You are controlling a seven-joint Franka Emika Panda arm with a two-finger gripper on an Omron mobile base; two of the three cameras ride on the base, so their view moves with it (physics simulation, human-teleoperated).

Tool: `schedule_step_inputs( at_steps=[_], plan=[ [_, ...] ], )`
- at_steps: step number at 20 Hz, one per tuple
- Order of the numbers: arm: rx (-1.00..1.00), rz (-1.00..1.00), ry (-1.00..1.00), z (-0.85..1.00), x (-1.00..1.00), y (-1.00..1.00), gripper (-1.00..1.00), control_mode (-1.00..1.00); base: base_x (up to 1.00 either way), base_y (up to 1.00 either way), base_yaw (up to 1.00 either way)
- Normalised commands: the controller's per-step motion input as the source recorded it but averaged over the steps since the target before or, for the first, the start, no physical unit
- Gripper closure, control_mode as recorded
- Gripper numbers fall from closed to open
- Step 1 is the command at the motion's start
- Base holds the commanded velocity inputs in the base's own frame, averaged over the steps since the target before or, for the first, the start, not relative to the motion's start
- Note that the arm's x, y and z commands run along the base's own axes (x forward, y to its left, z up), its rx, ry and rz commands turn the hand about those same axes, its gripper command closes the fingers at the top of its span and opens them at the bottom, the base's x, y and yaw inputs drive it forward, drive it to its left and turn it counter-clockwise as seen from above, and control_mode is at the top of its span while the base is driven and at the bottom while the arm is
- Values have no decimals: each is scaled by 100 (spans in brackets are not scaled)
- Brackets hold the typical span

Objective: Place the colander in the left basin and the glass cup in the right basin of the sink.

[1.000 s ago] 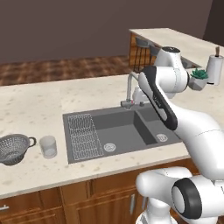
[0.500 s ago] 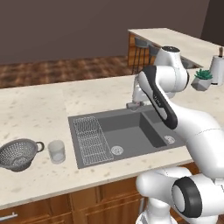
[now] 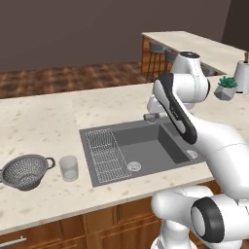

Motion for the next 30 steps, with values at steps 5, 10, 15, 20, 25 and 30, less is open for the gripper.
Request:
schedule_step_inputs(
  at_steps=[5,10,15,20,25,30],
  plan=[
    [0,0,0,0,0,0,-100,100,26,14,-2],
    [0,0,0,0,0,0,-100,100,7,23,0],
    [0,0,0,0,0,0,-100,100,1,3,0],
    [0,0,2,-3,0,8,-100,-100,0,10,0],
    [0,-2,13,-15,1,73,-100,-100,0,0,0],
    [0,-2,16,-25,6,98,-100,-100,0,0,0]
  ],
)
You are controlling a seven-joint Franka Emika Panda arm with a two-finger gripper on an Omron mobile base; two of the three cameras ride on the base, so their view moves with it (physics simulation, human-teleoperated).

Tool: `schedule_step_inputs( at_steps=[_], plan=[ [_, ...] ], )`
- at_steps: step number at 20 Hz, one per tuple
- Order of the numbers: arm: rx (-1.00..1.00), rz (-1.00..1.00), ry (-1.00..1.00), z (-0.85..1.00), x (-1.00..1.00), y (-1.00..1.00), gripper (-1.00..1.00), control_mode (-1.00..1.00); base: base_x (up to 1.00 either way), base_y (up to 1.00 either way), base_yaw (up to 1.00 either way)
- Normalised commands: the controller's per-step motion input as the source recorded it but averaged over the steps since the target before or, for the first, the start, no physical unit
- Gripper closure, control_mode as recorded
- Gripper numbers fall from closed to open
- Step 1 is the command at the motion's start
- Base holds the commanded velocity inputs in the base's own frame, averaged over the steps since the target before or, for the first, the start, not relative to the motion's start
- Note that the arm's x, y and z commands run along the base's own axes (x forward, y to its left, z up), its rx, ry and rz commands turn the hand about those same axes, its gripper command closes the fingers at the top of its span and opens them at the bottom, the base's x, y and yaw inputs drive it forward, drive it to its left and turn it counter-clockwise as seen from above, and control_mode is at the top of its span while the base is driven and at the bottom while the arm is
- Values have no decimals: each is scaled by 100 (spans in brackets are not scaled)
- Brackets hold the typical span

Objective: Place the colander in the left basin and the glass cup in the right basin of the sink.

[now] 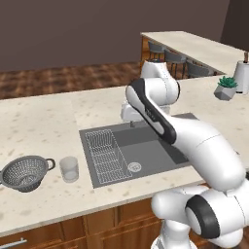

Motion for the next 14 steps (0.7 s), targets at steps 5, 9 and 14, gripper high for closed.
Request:
schedule_step_inputs(
  at_steps=[5,9,14],
  plan=[
    [-4,0,20,-36,15,85,-100,-100,0,0,0],
    [-7,3,14,-46,11,71,-100,-100,0,0,0],
    [-4,7,15,-42,15,56,-100,-100,0,0,0]
  ],
)
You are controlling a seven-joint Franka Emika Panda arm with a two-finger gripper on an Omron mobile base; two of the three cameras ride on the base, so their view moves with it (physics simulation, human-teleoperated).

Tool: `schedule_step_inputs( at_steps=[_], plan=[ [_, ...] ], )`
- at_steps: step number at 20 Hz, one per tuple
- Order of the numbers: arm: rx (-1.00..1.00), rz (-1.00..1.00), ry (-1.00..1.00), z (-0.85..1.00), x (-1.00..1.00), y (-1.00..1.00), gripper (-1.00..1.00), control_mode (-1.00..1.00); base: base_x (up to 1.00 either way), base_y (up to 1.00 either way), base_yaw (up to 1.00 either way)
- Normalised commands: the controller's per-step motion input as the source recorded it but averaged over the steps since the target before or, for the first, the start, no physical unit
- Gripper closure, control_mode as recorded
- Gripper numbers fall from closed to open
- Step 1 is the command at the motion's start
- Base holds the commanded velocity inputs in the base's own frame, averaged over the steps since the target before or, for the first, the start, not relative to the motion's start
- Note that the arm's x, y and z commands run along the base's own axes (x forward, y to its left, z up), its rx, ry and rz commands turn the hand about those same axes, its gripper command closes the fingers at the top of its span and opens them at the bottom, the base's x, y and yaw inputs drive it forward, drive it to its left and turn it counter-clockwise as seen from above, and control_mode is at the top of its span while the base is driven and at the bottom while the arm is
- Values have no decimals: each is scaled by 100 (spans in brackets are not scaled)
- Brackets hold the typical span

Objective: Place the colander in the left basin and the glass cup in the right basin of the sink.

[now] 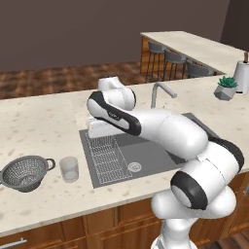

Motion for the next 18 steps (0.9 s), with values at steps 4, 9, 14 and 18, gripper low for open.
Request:
schedule_step_inputs(
  at_steps=[4,9,14,18],
  plan=[
    [0,6,18,-25,21,44,-100,-100,0,0,0],
    [0,1,10,-26,22,46,-100,-100,0,0,0],
    [0,1,-2,-26,11,36,-100,-100,0,0,0],
    [-2,0,-17,-20,2,24,-100,-100,0,0,0]
  ],
)
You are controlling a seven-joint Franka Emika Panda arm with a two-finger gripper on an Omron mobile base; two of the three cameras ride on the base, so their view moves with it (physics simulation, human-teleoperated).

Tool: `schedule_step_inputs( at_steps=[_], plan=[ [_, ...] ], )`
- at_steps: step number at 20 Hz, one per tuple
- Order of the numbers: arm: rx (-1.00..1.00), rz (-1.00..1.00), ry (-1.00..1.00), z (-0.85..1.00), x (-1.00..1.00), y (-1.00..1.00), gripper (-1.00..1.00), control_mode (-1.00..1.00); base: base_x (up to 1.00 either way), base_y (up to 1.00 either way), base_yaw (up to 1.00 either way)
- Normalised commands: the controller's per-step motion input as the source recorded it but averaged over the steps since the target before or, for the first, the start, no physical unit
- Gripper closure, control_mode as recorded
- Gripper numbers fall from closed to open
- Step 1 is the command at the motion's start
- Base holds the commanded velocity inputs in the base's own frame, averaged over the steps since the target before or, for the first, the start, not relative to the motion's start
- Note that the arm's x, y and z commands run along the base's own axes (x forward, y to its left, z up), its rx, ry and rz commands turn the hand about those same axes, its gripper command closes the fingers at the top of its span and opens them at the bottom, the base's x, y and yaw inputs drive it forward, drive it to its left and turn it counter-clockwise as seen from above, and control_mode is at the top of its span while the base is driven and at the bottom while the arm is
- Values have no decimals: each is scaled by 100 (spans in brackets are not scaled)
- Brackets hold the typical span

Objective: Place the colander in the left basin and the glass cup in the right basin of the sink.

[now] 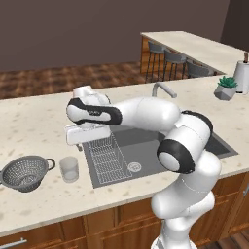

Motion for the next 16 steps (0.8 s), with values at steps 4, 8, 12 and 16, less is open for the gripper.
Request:
schedule_step_inputs(
  at_steps=[4,8,12,16],
  plan=[
    [0,0,-11,-28,7,18,-100,-100,0,0,0],
    [0,0,-10,-31,1,13,-100,-100,0,0,0],
    [4,-1,-13,-31,9,13,-100,-100,0,0,0],
    [2,0,-16,-18,17,15,-100,-100,0,0,0]
  ],
)
